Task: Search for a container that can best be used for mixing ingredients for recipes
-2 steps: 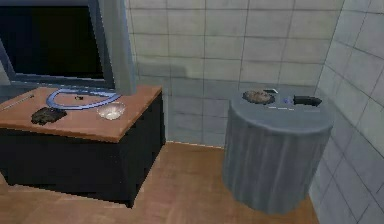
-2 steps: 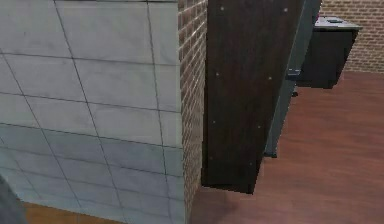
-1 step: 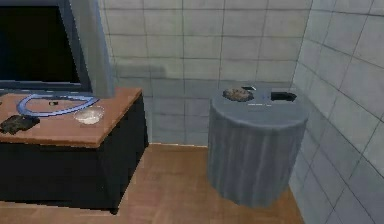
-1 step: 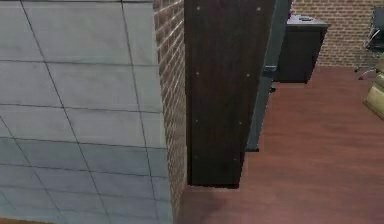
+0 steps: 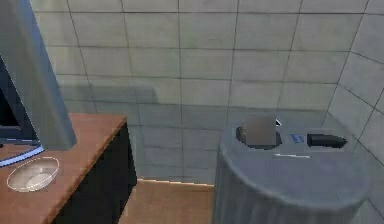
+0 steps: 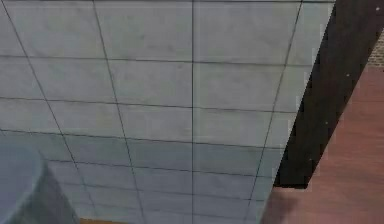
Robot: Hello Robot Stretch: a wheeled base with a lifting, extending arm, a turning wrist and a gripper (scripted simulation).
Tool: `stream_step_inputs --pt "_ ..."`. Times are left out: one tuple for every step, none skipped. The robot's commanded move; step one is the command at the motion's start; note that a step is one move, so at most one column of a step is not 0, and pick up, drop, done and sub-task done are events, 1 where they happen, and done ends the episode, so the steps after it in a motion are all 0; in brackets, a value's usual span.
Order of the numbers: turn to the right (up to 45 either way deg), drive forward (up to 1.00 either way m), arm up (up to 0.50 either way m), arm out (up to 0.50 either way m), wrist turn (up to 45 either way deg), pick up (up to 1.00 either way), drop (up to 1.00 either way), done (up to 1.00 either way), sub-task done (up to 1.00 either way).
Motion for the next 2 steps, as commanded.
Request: stream_step_inputs --pt "-42.0 0.0 0.0 0.0 0.0 0.0 0.0 0.0 0.0" --pt "0.0 0.0 0.0 0.0 0.0 0.0 0.0 1.0 0.0"
